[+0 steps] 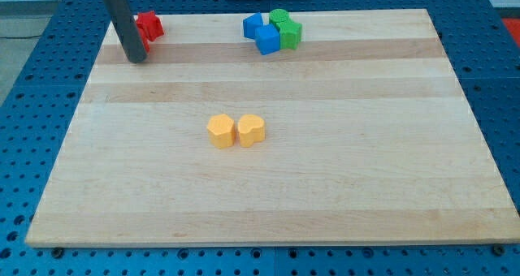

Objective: Separate the yellow hexagon from the yellow heart

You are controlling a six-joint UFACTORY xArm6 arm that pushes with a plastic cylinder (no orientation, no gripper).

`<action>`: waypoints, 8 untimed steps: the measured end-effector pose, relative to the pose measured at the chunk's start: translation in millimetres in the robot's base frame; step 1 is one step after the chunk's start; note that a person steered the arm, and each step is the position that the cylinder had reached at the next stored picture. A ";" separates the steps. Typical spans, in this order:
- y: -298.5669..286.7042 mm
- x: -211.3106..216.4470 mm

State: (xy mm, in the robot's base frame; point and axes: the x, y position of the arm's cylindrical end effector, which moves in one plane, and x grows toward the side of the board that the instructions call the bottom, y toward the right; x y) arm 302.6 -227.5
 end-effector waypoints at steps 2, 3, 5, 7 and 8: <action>-0.1 3.6; 12.3 65.8; 106.8 162.8; 225.2 226.8; 231.0 208.2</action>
State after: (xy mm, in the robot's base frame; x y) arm 510.8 3.5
